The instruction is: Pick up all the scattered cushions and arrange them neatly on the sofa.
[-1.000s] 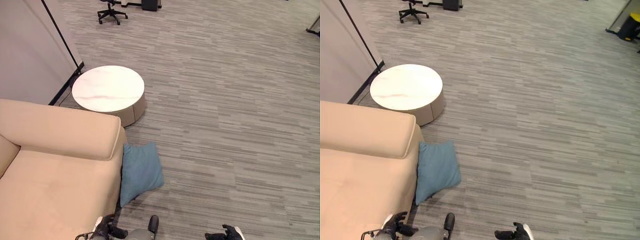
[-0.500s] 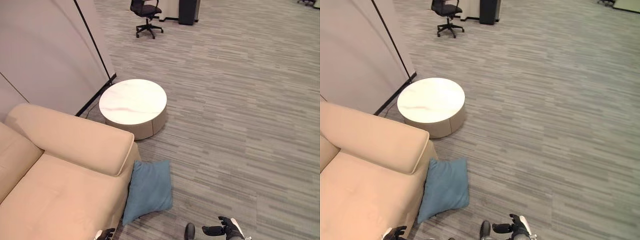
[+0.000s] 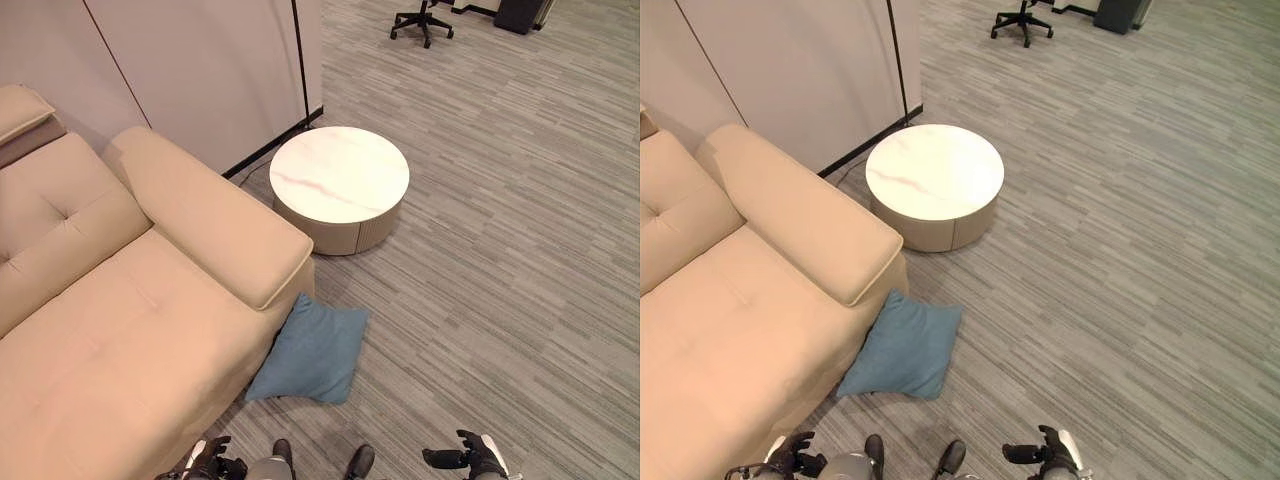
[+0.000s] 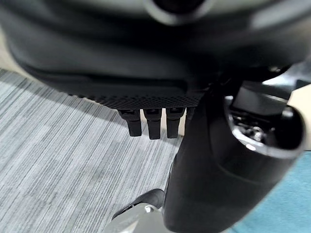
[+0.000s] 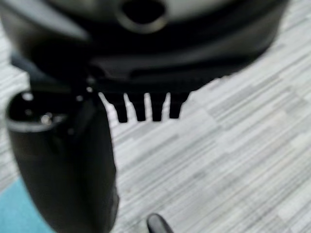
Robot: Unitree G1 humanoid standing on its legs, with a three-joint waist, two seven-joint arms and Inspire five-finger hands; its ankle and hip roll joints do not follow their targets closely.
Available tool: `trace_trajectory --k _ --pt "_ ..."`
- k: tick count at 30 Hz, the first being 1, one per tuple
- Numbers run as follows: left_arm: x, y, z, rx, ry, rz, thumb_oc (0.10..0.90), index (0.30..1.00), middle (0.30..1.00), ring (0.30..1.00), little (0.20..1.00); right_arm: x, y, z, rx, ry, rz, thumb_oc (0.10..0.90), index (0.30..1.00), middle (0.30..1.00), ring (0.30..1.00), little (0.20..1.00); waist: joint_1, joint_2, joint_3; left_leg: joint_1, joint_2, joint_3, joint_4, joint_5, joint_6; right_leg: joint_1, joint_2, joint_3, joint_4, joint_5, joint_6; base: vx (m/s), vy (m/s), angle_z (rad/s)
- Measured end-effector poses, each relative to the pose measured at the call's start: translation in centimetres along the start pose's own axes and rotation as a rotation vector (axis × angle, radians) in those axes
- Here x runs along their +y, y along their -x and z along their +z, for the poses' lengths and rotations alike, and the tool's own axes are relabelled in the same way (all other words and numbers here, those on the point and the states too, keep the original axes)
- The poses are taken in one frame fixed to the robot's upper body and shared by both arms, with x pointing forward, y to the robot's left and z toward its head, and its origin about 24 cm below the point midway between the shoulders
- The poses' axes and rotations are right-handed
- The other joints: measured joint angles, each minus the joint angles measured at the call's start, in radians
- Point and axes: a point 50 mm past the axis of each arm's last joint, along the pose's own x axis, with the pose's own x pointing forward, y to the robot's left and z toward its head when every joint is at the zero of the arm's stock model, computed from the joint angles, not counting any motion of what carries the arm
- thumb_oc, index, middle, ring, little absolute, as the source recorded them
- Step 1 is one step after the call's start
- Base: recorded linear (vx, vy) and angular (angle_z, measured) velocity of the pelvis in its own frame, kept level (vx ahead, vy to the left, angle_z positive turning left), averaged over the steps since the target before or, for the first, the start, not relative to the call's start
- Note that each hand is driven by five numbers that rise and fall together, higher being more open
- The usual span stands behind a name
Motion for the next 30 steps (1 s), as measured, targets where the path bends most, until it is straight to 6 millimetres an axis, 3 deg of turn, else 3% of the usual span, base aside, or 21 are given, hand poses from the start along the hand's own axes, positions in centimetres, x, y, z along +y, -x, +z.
trace_trajectory --k 1,2,5,6,8,10,13,15,16,17,21,25,26,28,30 --pt "0.1 0.0 0.0 0.002 0.001 0.001 0.800 0.900 0.900 0.900 0.900 0.3 0.1 -0.2 0.007 -0.004 0.006 0.800 0.900 0.900 0.900 0.900 0.004 -0.006 -0.001 0.002 -0.011 -0.005 -0.002 0.003 0.004 -0.009 -0.016 0.000 0.026 0.000 0.001 0.08 0.145 0.19" --pt "0.2 0.0 0.1 -0.005 0.006 -0.004 0.800 0.900 0.900 0.900 0.900 0.4 0.1 0.0 0.002 -0.002 0.015 0.800 0.900 0.900 0.900 0.900 0.025 -0.009 -0.002 0.007 -0.032 -0.010 -0.007 -0.005 0.021 -0.055 -0.067 0.004 0.150 -0.049 0.023 0.06 0.112 0.18" --pt "0.8 -0.2 0.9 -0.025 -0.001 0.004 0.800 0.900 0.900 0.900 0.900 0.7 0.0 1.0 -0.033 -0.010 0.032 0.800 0.900 0.900 0.900 0.900 0.027 -0.004 0.000 0.012 -0.065 -0.049 -0.003 -0.010 0.048 -0.159 -0.158 0.091 0.415 -0.140 0.082 0.12 0.017 0.48" --pt "1.5 -0.3 1.1 -0.031 -0.005 0.023 0.800 0.900 0.900 0.900 0.900 1.2 0.0 2.6 -0.080 -0.017 0.049 0.800 0.900 0.900 0.900 0.900 0.031 0.000 0.005 0.036 -0.085 -0.095 -0.019 -0.020 0.068 -0.186 -0.157 0.216 0.426 -0.159 0.115 0.21 -0.108 0.72" --pt "1.6 -0.3 1.0 -0.029 -0.007 0.026 0.800 0.900 0.900 0.900 0.900 1.1 -0.1 3.3 -0.104 -0.022 0.049 0.800 0.900 0.900 0.900 0.900 0.031 0.002 0.006 0.050 -0.097 -0.112 -0.022 -0.015 0.073 -0.191 -0.171 0.251 0.348 -0.149 0.116 0.15 -0.103 0.52" --pt "1.6 -0.3 0.9 -0.028 -0.006 0.028 0.800 0.900 0.900 0.900 0.900 0.9 -0.2 4.3 -0.128 -0.025 0.045 0.800 0.900 0.900 0.900 0.900 0.026 0.009 0.006 0.054 -0.101 -0.134 -0.022 -0.018 0.072 -0.205 -0.185 0.265 0.262 -0.089 0.144 0.14 -0.128 0.41" --pt "1.5 -0.3 0.7 -0.023 -0.006 0.027 0.800 0.900 0.900 0.900 0.900 0.9 -0.3 5.0 -0.152 -0.031 0.046 0.800 0.900 0.900 0.900 0.900 0.020 0.010 0.005 0.073 -0.096 -0.191 -0.025 -0.025 0.058 -0.203 -0.215 0.315 0.153 0.012 0.152 0.14 -0.212 0.59" --pt "1.6 -0.2 0.5 -0.025 -0.007 0.029 0.800 0.900 0.900 0.900 0.900 1.3 -0.1 4.2 -0.132 -0.030 0.056 0.800 0.900 0.900 0.900 0.900 0.024 -0.013 -0.004 0.086 -0.101 -0.223 -0.020 -0.039 0.033 -0.184 -0.239 0.326 0.128 0.077 0.133 0.10 -0.229 0.56" --pt "1.5 -0.2 0.2 -0.018 -0.004 0.027 0.800 0.900 0.900 0.900 0.900 1.4 -0.1 3.9 -0.121 -0.029 0.064 0.800 0.900 0.900 0.900 0.900 0.030 -0.017 -0.006 0.102 -0.088 -0.234 -0.018 -0.052 0.012 -0.173 -0.241 0.322 0.129 0.116 0.140 0.17 -0.377 0.27" --pt "0.6 0.1 -0.7 0.004 0.002 0.005 0.800 0.900 0.900 0.900 0.900 1.2 -0.1 3.5 -0.107 -0.023 0.063 0.800 0.900 0.900 0.900 0.900 0.029 0.016 -0.026 0.109 -0.026 -0.240 -0.006 -0.051 0.001 -0.124 -0.174 0.272 0.088 0.112 0.114 0.17 -0.399 0.15" --pt "-0.2 0.3 -1.2 0.019 0.020 0.003 0.800 0.900 0.900 0.900 0.900 0.5 -0.3 3.9 -0.118 -0.018 0.044 0.800 0.900 0.900 0.900 0.900 0.032 0.015 -0.055 0.085 0.061 -0.243 0.019 -0.015 -0.053 -0.090 -0.074 0.257 0.011 0.111 0.074 0.10 -0.321 -0.01" --pt "-0.4 0.0 0.4 -0.020 0.046 0.005 0.800 0.900 0.900 0.900 0.900 -0.5 -0.4 2.8 -0.093 -0.009 0.019 0.800 0.900 0.900 0.900 0.900 0.015 0.006 -0.074 -0.029 0.087 -0.297 0.133 0.025 -0.105 -0.086 -0.030 0.197 -0.008 0.091 0.048 -0.04 -0.244 0.50" --pt "0.0 -0.2 1.3 -0.040 0.059 0.014 0.800 0.900 0.900 0.900 0.900 -0.6 -0.4 2.8 -0.095 -0.010 0.015 0.800 0.900 0.900 0.900 0.900 0.001 -0.001 -0.071 -0.092 0.085 -0.283 0.207 0.047 -0.138 -0.087 -0.030 0.164 -0.013 0.085 0.036 0.01 -0.260 0.66" --pt "0.1 -0.3 2.3 -0.068 0.064 0.015 0.800 0.900 0.900 0.900 0.900 -0.6 -0.4 2.5 -0.085 -0.006 0.017 0.800 0.900 0.900 0.900 0.900 0.006 -0.014 -0.064 -0.113 0.096 -0.260 0.212 0.113 -0.131 -0.084 -0.023 0.148 -0.018 0.077 0.013 0.01 -0.235 0.47" --pt "0.0 -0.3 2.8 -0.089 0.071 0.009 0.800 0.900 0.900 0.900 0.900 -0.5 -0.4 2.5 -0.086 -0.011 0.019 0.800 0.900 0.900 0.900 0.900 0.000 -0.033 -0.049 -0.129 0.116 -0.170 0.241 0.148 -0.124 -0.062 -0.018 0.117 -0.033 0.060 -0.023 0.01 -0.151 0.31"
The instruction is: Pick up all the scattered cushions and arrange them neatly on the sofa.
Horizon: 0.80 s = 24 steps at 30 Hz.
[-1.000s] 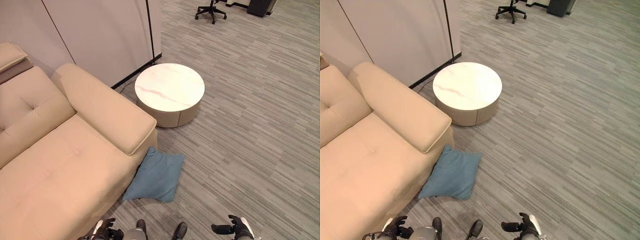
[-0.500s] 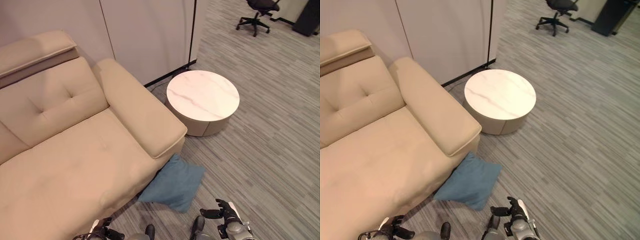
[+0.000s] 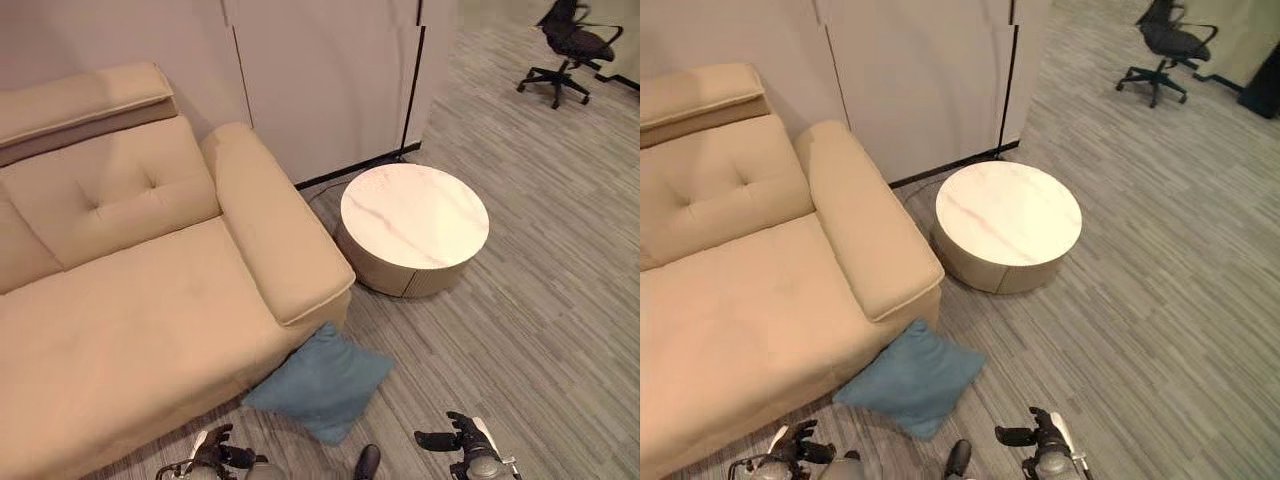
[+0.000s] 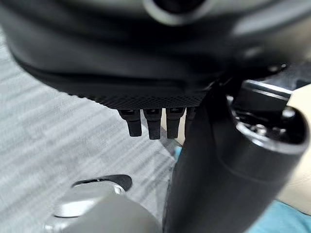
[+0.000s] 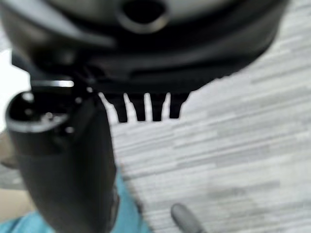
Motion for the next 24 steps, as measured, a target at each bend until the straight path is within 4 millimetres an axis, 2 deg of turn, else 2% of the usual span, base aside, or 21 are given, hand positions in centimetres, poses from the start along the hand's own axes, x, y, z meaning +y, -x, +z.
trace_trajectory --k 1,2,3,5,6,7,9,11,12,13,14,15,16,17,18,19,20,21,22,23,24 --pt "-0.3 0.0 0.2 -0.015 -0.002 -0.014 0.800 0.900 0.900 0.900 0.900 0.0 0.1 -0.4 0.011 -0.002 -0.001 0.800 0.900 0.900 0.900 0.900 0.002 -0.004 0.004 -0.002 -0.027 0.015 0.012 -0.024 0.017 0.009 0.003 -0.005 0.000 -0.011 -0.013 0.01 -0.127 0.26" --pt "-0.3 0.0 0.4 -0.020 -0.006 -0.018 0.800 0.900 0.900 0.900 0.900 -0.2 0.1 -0.7 0.021 0.001 -0.004 0.800 0.900 0.900 0.900 0.900 -0.002 -0.012 0.009 -0.009 -0.072 0.036 0.019 -0.051 0.030 0.008 -0.003 -0.012 -0.001 -0.015 -0.010 0.00 -0.093 0.18" --pt "-0.2 -0.1 0.6 -0.022 -0.012 -0.021 0.800 0.900 0.900 0.900 0.900 -0.1 0.2 -1.3 0.039 0.005 -0.003 0.800 0.900 0.900 0.900 0.900 -0.004 -0.023 0.015 -0.009 -0.117 0.094 0.013 -0.075 0.063 0.004 -0.013 -0.015 -0.001 -0.015 -0.010 0.01 -0.028 0.16" --pt "-0.2 -0.1 0.6 -0.023 -0.013 -0.026 0.800 0.900 0.900 0.900 0.900 -0.1 0.3 -1.5 0.045 0.006 -0.002 0.800 0.900 0.900 0.900 0.900 -0.010 -0.030 0.018 -0.006 -0.163 0.150 -0.011 -0.101 0.103 0.000 -0.019 -0.023 -0.001 -0.019 -0.004 0.03 0.000 0.22" --pt "-0.3 0.0 0.2 -0.013 -0.013 -0.031 0.800 0.900 0.900 0.900 0.900 0.2 0.6 -2.6 0.075 0.008 0.008 0.800 0.900 0.900 0.900 0.900 -0.027 -0.022 0.014 0.017 -0.210 0.218 -0.071 -0.126 0.141 -0.002 -0.006 -0.067 0.000 -0.019 -0.002 0.07 0.030 0.29" --pt "-0.2 0.1 -0.3 0.000 -0.011 -0.029 0.800 0.900 0.900 0.900 0.900 0.5 0.8 -3.1 0.089 0.009 0.016 0.800 0.900 0.900 0.900 0.900 -0.029 -0.012 0.009 0.042 -0.213 0.221 -0.120 -0.135 0.154 -0.003 0.016 -0.067 0.000 -0.020 -0.003 0.07 0.034 0.15" --pt "-0.2 0.3 -1.3 0.027 -0.012 -0.029 0.800 0.900 0.900 0.900 0.900 0.8 0.9 -3.2 0.095 0.006 0.024 0.800 0.900 0.900 0.900 0.900 -0.024 -0.010 0.007 0.097 -0.216 0.139 -0.208 -0.142 0.165 -0.001 0.054 -0.066 0.003 -0.019 -0.002 0.06 0.027 -0.08" --pt "0.0 0.4 -1.6 0.044 -0.013 -0.026 0.800 0.900 0.900 0.900 0.900 0.9 0.9 -3.3 0.098 0.010 0.025 0.800 0.900 0.900 0.900 0.900 -0.007 -0.023 0.006 0.129 -0.222 0.105 -0.264 -0.145 0.192 -0.001 0.049 -0.072 0.041 -0.025 0.011 0.02 0.064 0.10" --pt "0.3 0.4 -1.8 0.048 -0.001 -0.016 0.800 0.900 0.900 0.900 0.900 1.0 0.9 -3.1 0.092 0.013 0.030 0.800 0.900 0.900 0.900 0.900 0.019 -0.028 -0.001 0.130 -0.230 0.101 -0.261 -0.152 0.202 -0.027 0.030 -0.078 0.102 -0.050 0.043 -0.01 0.036 0.04" --pt "1.2 0.2 -1.5 0.043 0.008 0.007 0.800 0.900 0.900 0.900 0.900 1.3 0.6 -2.0 0.062 0.044 0.043 0.800 0.900 0.900 0.900 0.900 0.045 -0.018 0.011 0.124 -0.213 0.091 -0.254 -0.148 0.224 -0.136 -0.028 -0.075 0.365 -0.092 0.115 0.02 -0.074 0.32" --pt "2.4 0.1 -1.4 0.040 -0.007 0.038 0.800 0.900 0.900 0.900 0.900 2.3 0.8 -1.7 0.051 0.059 0.073 0.800 0.900 0.900 0.900 0.900 0.051 -0.026 0.015 0.124 -0.214 0.074 -0.247 -0.146 0.233 -0.224 -0.088 -0.061 0.550 -0.128 0.151 0.06 -0.113 0.80" --pt "3.3 0.0 -1.5 0.044 -0.029 0.058 0.800 0.900 0.900 0.900 0.900 3.1 0.9 -1.2 0.035 0.054 0.092 0.800 0.900 0.900 0.900 0.900 0.063 -0.053 0.019 0.112 -0.227 0.034 -0.247 -0.143 0.227 -0.246 -0.130 0.013 0.527 -0.149 0.183 0.19 -0.202 1.25" --pt "4.2 0.0 -1.4 0.048 -0.043 0.079 0.800 0.900 0.900 0.900 0.900 3.4 0.7 -0.1 0.005 0.046 0.097 0.800 0.900 0.900 0.900 0.900 0.069 -0.076 0.030 0.092 -0.244 0.013 -0.250 -0.141 0.225 -0.230 -0.180 0.093 0.345 -0.138 0.187 0.19 -0.166 0.98" --pt "4.2 0.1 -2.0 0.070 -0.047 0.080 0.800 0.900 0.900 0.900 0.900 3.3 0.5 0.6 -0.017 0.040 0.093 0.800 0.900 0.900 0.900 0.900 0.071 -0.072 0.034 0.090 -0.244 -0.007 -0.253 -0.136 0.225 -0.220 -0.181 0.129 0.263 -0.130 0.179 0.16 -0.137 0.73" --pt "4.1 0.1 -2.2 0.080 -0.056 0.078 0.800 0.900 0.900 0.900 0.900 3.1 0.4 1.4 -0.042 0.027 0.085 0.800 0.900 0.900 0.900 0.900 0.051 -0.055 0.046 0.082 -0.241 -0.051 -0.246 -0.125 0.223 -0.199 -0.150 0.238 0.197 -0.125 0.188 0.04 -0.041 0.81" --pt "4.1 0.0 -1.8 0.077 -0.066 0.079 0.800 0.900 0.900 0.900 0.900 2.8 0.3 2.0 -0.063 0.012 0.076 0.800 0.900 0.900 0.900 0.900 0.024 -0.045 0.054 0.074 -0.237 -0.100 -0.244 -0.119 0.220 -0.176 -0.123 0.303 0.156 -0.117 0.193 0.00 0.001 1.32" --pt "3.9 -0.2 -1.1 0.050 -0.073 0.069 0.800 0.900 0.900 0.900 0.900 2.9 0.2 2.2 -0.061 0.007 0.079 0.800 0.900 0.900 0.900 0.900 0.028 -0.058 0.079 0.095 -0.262 -0.118 -0.257 -0.110 0.211 -0.162 -0.123 0.262 0.147 -0.052 0.157 0.00 0.000 1.13" --pt "3.8 -0.1 -1.3 0.052 -0.076 0.067 0.800 0.900 0.900 0.900 0.900 3.1 0.3 1.9 -0.053 0.007 0.083 0.800 0.900 0.900 0.900 0.900 0.033 -0.077 0.082 0.111 -0.285 -0.117 -0.258 -0.120 0.197 -0.150 -0.127 0.279 0.144 0.049 0.109 0.07 -0.399 0.57" --pt "2.8 0.0 -1.5 0.050 -0.071 0.044 0.800 0.900 0.900 0.900 0.900 2.6 0.1 2.2 -0.061 0.006 0.069 0.800 0.900 0.900 0.900 0.900 0.033 -0.052 0.086 0.112 -0.266 -0.117 -0.246 -0.129 0.191 -0.141 -0.113 0.266 0.140 0.067 0.102 0.09 -0.467 0.04" --pt "1.6 0.2 -2.1 0.062 -0.051 0.015 0.800 0.900 0.900 0.900 0.900 3.0 0.2 2.7 -0.082 0.006 0.076 0.800 0.900 0.900 0.900 0.900 0.031 -0.030 0.096 0.099 -0.246 -0.132 -0.230 -0.149 0.145 -0.106 -0.095 0.223 0.127 0.046 0.106 0.10 -0.548 0.52" --pt "0.8 0.0 -1.0 0.048 -0.016 0.022 0.800 0.900 0.900 0.900 0.900 2.8 0.3 2.6 -0.087 -0.006 0.055 0.800 0.900 0.900 0.900 0.900 0.013 -0.009 0.117 0.092 -0.238 -0.188 -0.196 -0.161 0.118 -0.063 -0.089 0.165 0.122 0.026 0.121 0.01 -0.251 1.36"
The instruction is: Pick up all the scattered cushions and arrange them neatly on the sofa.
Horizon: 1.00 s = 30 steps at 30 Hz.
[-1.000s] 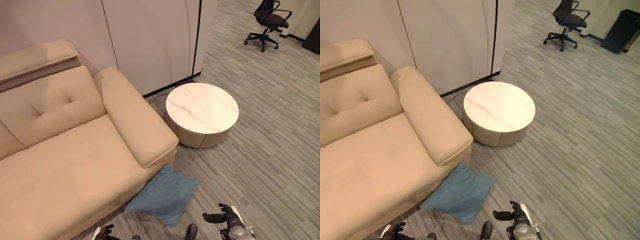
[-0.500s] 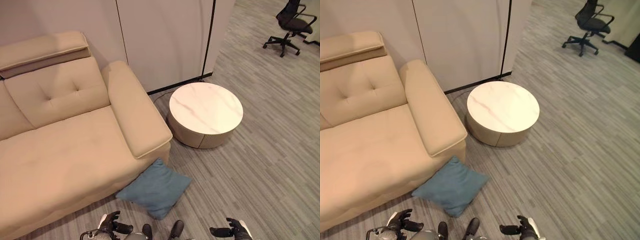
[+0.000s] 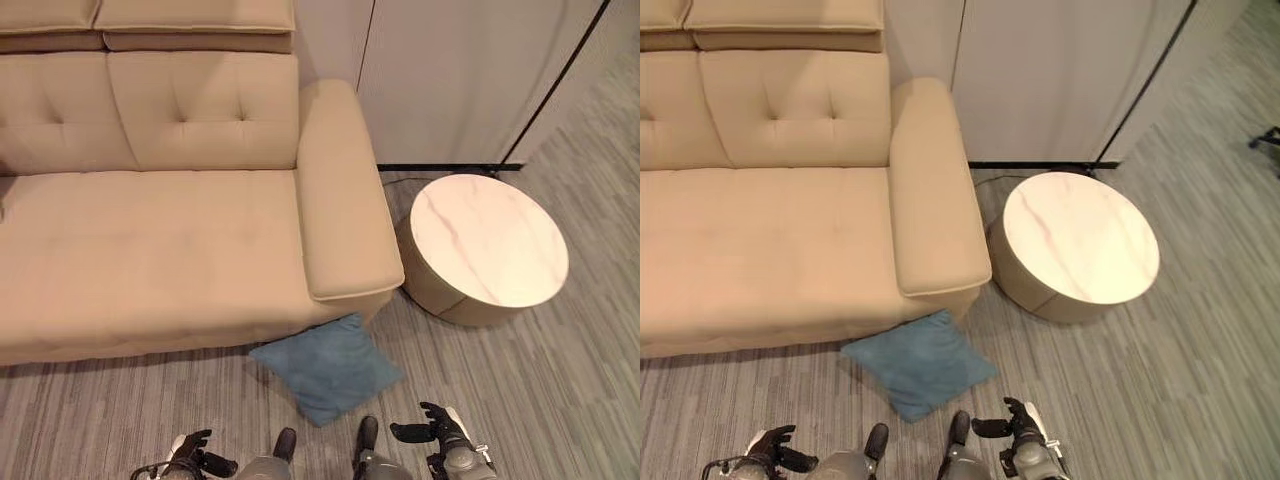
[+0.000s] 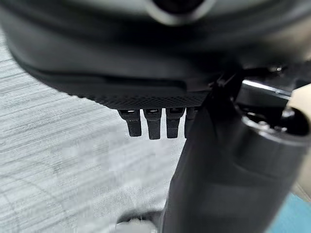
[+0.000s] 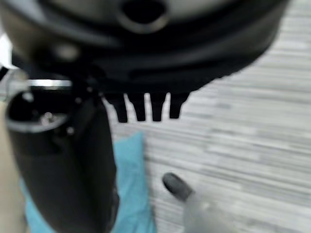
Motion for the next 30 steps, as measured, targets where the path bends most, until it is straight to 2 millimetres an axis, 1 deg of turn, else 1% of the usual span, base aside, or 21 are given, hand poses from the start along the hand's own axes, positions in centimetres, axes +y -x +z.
trace_trajectory --k 1,2,3,5,6,7,8,9,11,12,13,14,15,17,20,22,23,25,26,27,30 --pt "-0.5 -0.2 1.3 -0.032 -0.011 -0.011 0.800 0.900 0.900 0.900 0.900 0.2 0.6 -1.9 0.043 -0.002 0.010 0.800 0.900 0.900 0.900 0.900 -0.012 0.008 -0.038 -0.056 0.015 -0.047 0.004 -0.015 -0.034 -0.008 0.000 -0.073 -0.011 -0.039 -0.005 -0.02 -0.179 1.68" --pt "-1.0 -0.2 2.6 -0.098 -0.030 -0.041 0.800 0.900 0.900 0.900 0.900 0.5 0.6 -2.0 0.052 0.006 0.032 0.800 0.900 0.900 0.900 0.900 0.000 0.004 -0.044 -0.093 0.051 -0.025 -0.013 -0.009 -0.027 -0.048 0.018 -0.097 0.015 -0.056 -0.025 -0.05 -0.158 1.32" --pt "-1.0 -0.2 4.5 -0.173 -0.030 -0.041 0.800 0.900 0.900 0.900 0.900 0.3 0.4 -1.3 0.036 0.005 0.028 0.800 0.900 0.900 0.900 0.900 0.017 -0.004 -0.029 -0.129 0.077 0.000 -0.010 0.013 -0.042 -0.089 0.035 -0.115 0.027 -0.066 -0.052 -0.07 -0.179 0.53" --pt "-0.7 -0.3 4.9 -0.174 -0.002 -0.033 0.800 0.900 0.900 0.900 0.900 -0.7 -0.4 1.0 -0.019 -0.006 0.001 0.800 0.900 0.900 0.900 0.900 0.028 -0.011 -0.017 -0.171 0.108 0.011 -0.011 0.048 -0.046 -0.129 0.065 -0.123 0.036 -0.062 -0.081 -0.09 -0.191 0.14" --pt "-0.6 -0.4 5.9 -0.193 0.016 -0.030 0.800 0.900 0.900 0.900 0.900 -1.6 -0.7 2.1 -0.055 -0.009 -0.028 0.800 0.900 0.900 0.900 0.900 0.014 -0.008 0.001 -0.220 0.106 0.011 0.031 0.064 -0.067 -0.143 0.065 -0.153 0.056 -0.073 -0.086 0.02 -0.131 0.25" --pt "-0.6 -0.4 6.3 -0.203 0.022 -0.029 0.800 0.900 0.900 0.900 0.900 -1.9 -0.8 2.4 -0.062 -0.009 -0.037 0.800 0.900 0.900 0.900 0.900 0.009 -0.007 0.007 -0.235 0.103 0.010 0.046 0.068 -0.071 -0.146 0.061 -0.162 0.061 -0.077 -0.087 0.03 -0.130 0.78" --pt "-0.5 -0.3 9.0 -0.284 0.049 -0.029 0.800 0.900 0.900 0.900 0.900 -4.1 -1.3 4.3 -0.109 -0.009 -0.101 0.800 0.900 0.900 0.900 0.900 0.012 0.001 0.053 -0.275 0.105 0.030 0.071 0.099 -0.080 -0.165 0.056 -0.189 0.078 -0.106 -0.094 -0.04 -0.182 0.63" --pt "-0.3 -0.2 10.6 -0.328 0.085 -0.025 0.800 0.900 0.900 0.900 0.900 -5.8 -1.6 5.9 -0.150 -0.013 -0.146 0.800 0.900 0.900 0.900 0.900 0.027 0.016 0.088 -0.294 0.122 0.056 0.080 0.106 -0.086 -0.177 0.073 -0.201 0.100 -0.117 -0.102 -0.13 -0.102 0.73" --pt "0.0 0.1 12.6 -0.393 0.130 -0.018 0.800 0.900 0.900 0.900 0.900 -7.3 -1.6 7.6 -0.212 -0.009 -0.198 0.800 0.900 0.900 0.900 0.900 0.011 0.017 0.098 -0.379 0.122 0.130 0.091 0.166 -0.077 -0.245 0.048 -0.242 0.141 -0.142 -0.121 -0.10 -0.045 0.53" --pt "0.3 0.3 13.6 -0.428 0.146 -0.012 0.800 0.900 0.900 0.900 0.900 -7.9 -1.6 8.4 -0.236 -0.003 -0.215 0.800 0.900 0.900 0.900 0.900 0.014 0.013 0.106 -0.405 0.126 0.177 0.090 0.173 -0.068 -0.281 0.043 -0.249 0.161 -0.150 -0.136 -0.03 -0.013 0.21" --pt "1.2 0.5 14.9 -0.467 0.175 0.006 0.800 0.900 0.900 0.900 0.900 -9.0 -1.6 11.3 -0.308 0.017 -0.244 0.800 0.900 0.900 0.900 0.900 0.024 0.021 0.153 -0.420 0.155 0.235 0.083 0.150 -0.036 -0.341 0.044 -0.250 0.249 -0.179 -0.169 -0.04 -0.030 -0.07" --pt "1.5 0.5 15.2 -0.469 0.181 0.014 0.800 0.900 0.900 0.900 0.900 -9.0 -1.6 12.2 -0.331 0.014 -0.246 0.800 0.900 0.900 0.900 0.900 0.019 0.021 0.160 -0.422 0.157 0.236 0.070 0.136 -0.024 -0.369 0.041 -0.247 0.285 -0.202 -0.166 -0.04 -0.030 -0.09" --pt "1.7 0.5 15.5 -0.475 0.185 0.020 0.800 0.900 0.900 0.900 0.900 -9.0 -1.5 12.7 -0.344 0.020 -0.246 0.800 0.900 0.900 0.900 0.900 0.015 0.015 0.163 -0.426 0.156 0.236 0.052 0.134 -0.027 -0.395 0.033 -0.239 0.321 -0.217 -0.166 -0.06 -0.020 0.02" --pt "2.1 0.8 16.8 -0.517 0.178 0.031 0.800 0.900 0.900 0.900 0.900 -9.4 -1.4 13.8 -0.376 0.073 -0.260 0.800 0.900 0.900 0.900 0.900 0.017 -0.002 0.168 -0.502 0.149 0.234 0.094 0.126 -0.022 -0.485 0.002 -0.229 0.398 -0.253 -0.156 -0.05 0.032 0.04" --pt "3.3 2.0 20.9 -0.631 0.203 0.045 0.800 0.900 0.900 0.900 0.900 -11.6 -0.8 17.8 -0.448 0.093 -0.330 0.800 0.900 0.900 0.900 0.900 0.015 -0.010 0.181 -0.675 0.135 0.231 0.171 0.119 -0.013 -0.652 -0.034 -0.224 0.492 -0.255 -0.166 -0.03 0.041 0.10" --pt "4.3 3.6 24.6 -0.753 0.241 0.053 0.800 0.900 0.900 0.900 0.900 -14.1 0.4 21.2 -0.533 0.094 -0.402 0.800 0.900 0.900 0.900 0.900 0.013 -0.002 0.240 -0.765 0.125 0.225 0.236 0.111 -0.003 -0.730 -0.059 -0.225 0.541 -0.260 -0.185 0.00 0.038 0.17" --pt "4.8 4.1 25.8 -0.791 0.250 0.058 0.800 0.900 0.900 0.900 0.900 -14.8 1.0 22.8 -0.574 0.087 -0.425 0.800 0.900 0.900 0.900 0.900 0.016 -0.001 0.256 -0.798 0.121 0.225 0.253 0.108 0.001 -0.758 -0.068 -0.225 0.554 -0.262 -0.187 0.02 0.041 0.11" --pt "5.2 4.5 26.5 -0.815 0.260 0.062 0.800 0.900 0.900 0.900 0.900 -15.2 1.9 24.9 -0.630 0.086 -0.443 0.800 0.900 0.900 0.900 0.900 0.022 -0.001 0.259 -0.840 0.114 0.217 0.275 0.106 0.004 -0.792 -0.076 -0.225 0.566 -0.259 -0.193 0.02 0.033 0.09" --pt "5.2 4.8 26.8 -0.833 0.266 0.060 0.800 0.900 0.900 0.900 0.900 -15.6 2.3 25.3 -0.654 0.108 -0.461 0.800 0.900 0.900 0.900 0.900 0.022 0.001 0.260 -0.863 0.109 0.214 0.300 0.095 0.008 -0.811 -0.085 -0.222 0.586 -0.266 -0.200 0.03 0.045 0.16" --pt "5.4 5.1 27.2 -0.857 0.277 0.065 0.800 0.900 0.900 0.900 0.900 -16.0 3.2 26.8 -0.719 0.123 -0.484 0.800 0.900 0.900 0.900 0.900 0.028 0.001 0.260 -0.894 0.100 0.208 0.317 0.092 0.011 -0.836 -0.098 -0.223 0.602 -0.267 -0.201 0.04 0.044 0.14" --pt "5.4 5.3 27.0 -0.868 0.301 0.064 0.800 0.900 0.900 0.900 0.900 -16.7 4.5 28.5 -0.789 0.129 -0.528 0.800 0.900 0.900 0.900 0.900 0.040 0.002 0.260 -0.946 0.084 0.203 0.364 0.075 0.024 -0.883 -0.120 -0.210 0.646 -0.282 -0.196 0.04 0.016 0.13"
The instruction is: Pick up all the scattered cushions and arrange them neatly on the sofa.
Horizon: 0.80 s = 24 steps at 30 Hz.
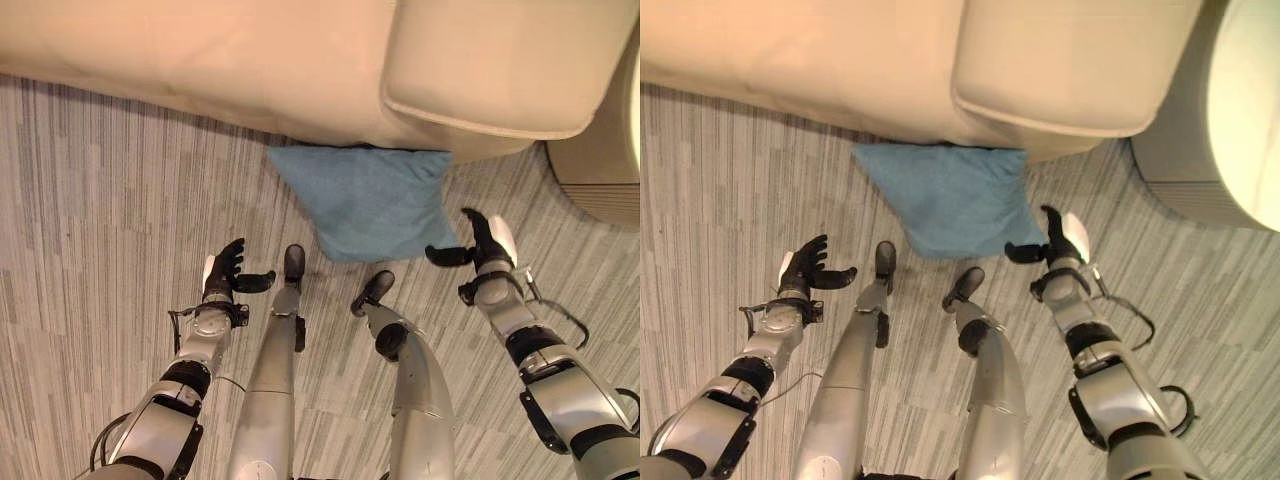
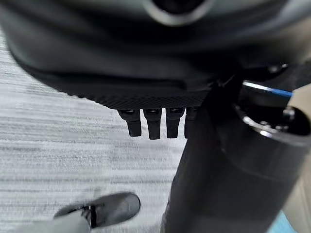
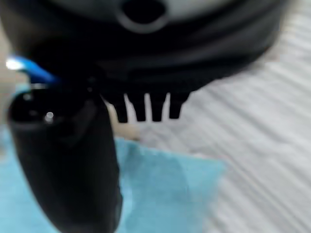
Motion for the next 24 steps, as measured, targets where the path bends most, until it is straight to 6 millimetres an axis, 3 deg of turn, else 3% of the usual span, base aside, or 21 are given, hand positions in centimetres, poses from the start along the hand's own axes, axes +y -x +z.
trace_trajectory --k 4,10,11,12,15,18,19,22,24 --pt "0.1 0.3 -0.1 -0.014 0.006 0.009 0.800 0.900 0.900 0.900 0.900 -1.7 -0.9 2.1 -0.067 -0.001 -0.075 0.800 0.900 0.900 0.900 0.900 0.007 0.000 -0.001 -0.112 -0.027 -0.009 0.082 -0.017 0.013 -0.099 -0.044 0.006 0.083 -0.024 0.000 0.03 0.025 0.18" --pt "-0.1 0.9 -0.6 -0.014 0.007 -0.004 0.800 0.900 0.900 0.900 0.900 -2.7 -1.2 2.8 -0.083 0.000 -0.147 0.800 0.900 0.900 0.900 0.900 0.007 -0.001 -0.001 -0.203 -0.042 -0.013 0.136 -0.030 0.021 -0.179 -0.073 0.011 0.129 -0.029 0.003 0.00 0.022 0.05" --pt "-0.2 0.9 -0.6 -0.016 0.007 -0.006 0.800 0.900 0.900 0.900 0.900 -2.8 -1.3 2.8 -0.081 -0.005 -0.154 0.558 0.538 0.538 0.538 0.538 0.007 0.000 -0.002 -0.207 -0.046 -0.014 0.137 -0.035 0.026 -0.185 -0.077 0.013 0.134 -0.031 0.003 0.00 0.039 0.05" --pt "-0.3 1.0 -0.6 -0.022 0.010 -0.009 0.800 0.900 0.900 0.900 0.900 -2.7 -1.3 2.9 -0.080 -0.009 -0.157 0.400 0.300 0.300 0.300 0.300 0.006 0.000 -0.007 -0.214 -0.050 -0.015 0.137 -0.038 0.022 -0.195 -0.081 0.015 0.138 -0.033 0.002 0.01 0.032 0.05" --pt "-0.5 1.1 -0.2 -0.043 0.021 -0.020 0.800 0.900 0.900 0.900 0.900 -2.9 -1.3 3.3 -0.088 -0.028 -0.176 0.400 0.300 0.300 0.300 0.300 0.007 0.003 -0.018 -0.239 -0.053 -0.016 0.140 -0.037 0.020 -0.221 -0.085 0.017 0.152 -0.033 0.003 0.01 0.002 0.03" --pt "-1.6 1.4 -0.2 -0.047 0.047 -0.043 0.800 0.900 0.900 0.900 0.900 -2.4 -0.9 3.7 -0.100 -0.090 -0.171 0.400 0.300 0.300 0.300 0.300 0.014 0.006 -0.019 -0.202 -0.057 -0.025 0.104 -0.006 0.009 -0.192 -0.085 0.006 0.139 -0.034 0.001 0.01 0.027 0.08" --pt "-2.4 1.6 -0.4 -0.039 0.053 -0.062 0.800 0.900 0.900 0.900 0.900 -1.7 -0.4 2.8 -0.085 -0.074 -0.145 0.400 0.300 0.300 0.300 0.300 0.026 0.012 -0.030 -0.173 -0.055 -0.030 0.096 -0.004 0.007 -0.162 -0.082 0.003 0.128 -0.037 0.000 0.01 -0.005 0.09" --pt "-2.9 1.7 -0.4 -0.039 0.053 -0.077 0.800 0.900 0.900 0.900 0.900 -0.1 0.7 2.5 -0.120 -0.052 -0.069 0.400 0.300 0.300 0.300 0.300 0.034 0.020 -0.034 -0.090 -0.056 -0.040 0.059 0.002 0.004 -0.076 -0.078 -0.012 0.102 -0.038 0.000 -0.01 -0.015 0.07" --pt "-2.9 2.1 -1.2 -0.020 0.043 -0.080 0.800 0.900 0.900 0.900 0.900 1.9 1.8 1.5 -0.096 -0.072 -0.013 0.400 0.300 0.300 0.300 0.300 0.032 0.020 -0.079 -0.073 -0.056 -0.061 0.041 0.002 0.003 -0.047 -0.066 -0.024 0.078 -0.039 0.008 -0.02 -0.019 0.12"
